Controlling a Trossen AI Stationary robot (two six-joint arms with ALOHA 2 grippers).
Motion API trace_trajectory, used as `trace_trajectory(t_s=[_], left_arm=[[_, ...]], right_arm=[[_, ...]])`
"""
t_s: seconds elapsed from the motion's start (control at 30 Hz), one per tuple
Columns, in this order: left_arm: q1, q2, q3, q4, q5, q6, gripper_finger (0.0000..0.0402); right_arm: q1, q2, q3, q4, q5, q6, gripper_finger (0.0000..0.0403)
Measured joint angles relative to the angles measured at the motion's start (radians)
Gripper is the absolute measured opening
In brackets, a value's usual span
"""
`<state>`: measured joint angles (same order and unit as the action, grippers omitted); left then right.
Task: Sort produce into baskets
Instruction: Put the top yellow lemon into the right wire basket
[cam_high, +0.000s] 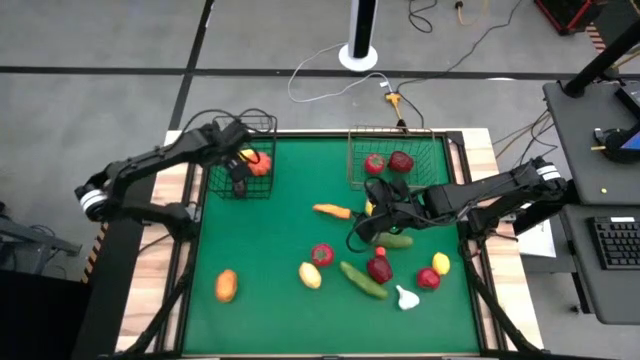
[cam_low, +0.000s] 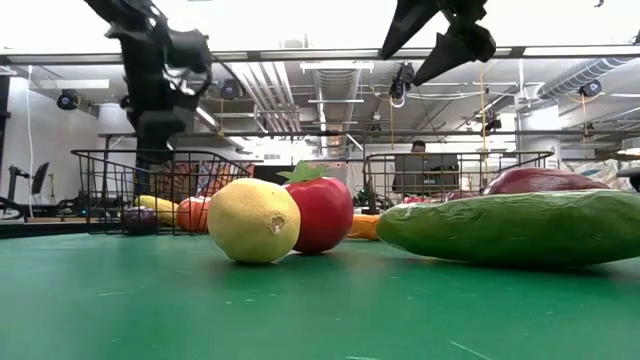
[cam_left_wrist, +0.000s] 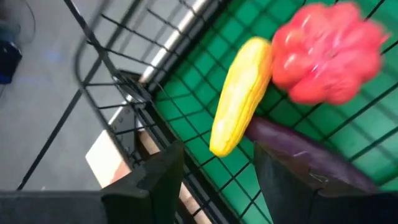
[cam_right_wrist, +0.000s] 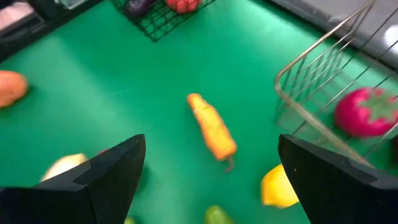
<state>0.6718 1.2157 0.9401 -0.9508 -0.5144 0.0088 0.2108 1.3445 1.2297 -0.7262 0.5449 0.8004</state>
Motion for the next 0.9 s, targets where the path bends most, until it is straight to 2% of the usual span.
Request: trace_trajectory(t_s=[0.23,0.37,0.53,0.7,0.9], left_arm=[[-0.108,-0.182,-0.012,0.035,0.0,-0.079,0.0178],[-0.222,-0.273,-0.036,0.104,0.001,-0.116,0.0178],[-0.365,-0.351,-0.054,0.2,0.002,-0.127,0.0178],[-0.437,-0.39,-0.057,0.236,0.001,-0.127,0.0178],[-0.443,-0.403,-0.06,0.236,-0.001,-0.125,0.0178]], right_arm=[[0.0,0.0,-0.001,-0.001,-0.022,0.109,0.0358],[0.0,0.033,-0.003,-0.001,-0.032,0.15,0.0358],[-0.002,0.123,0.013,-0.01,-0.11,0.179,0.0358],[-0.002,0.218,0.078,-0.151,-0.127,0.259,0.0358],[-0.002,0.295,0.107,-0.329,-0.083,0.415,0.0358]])
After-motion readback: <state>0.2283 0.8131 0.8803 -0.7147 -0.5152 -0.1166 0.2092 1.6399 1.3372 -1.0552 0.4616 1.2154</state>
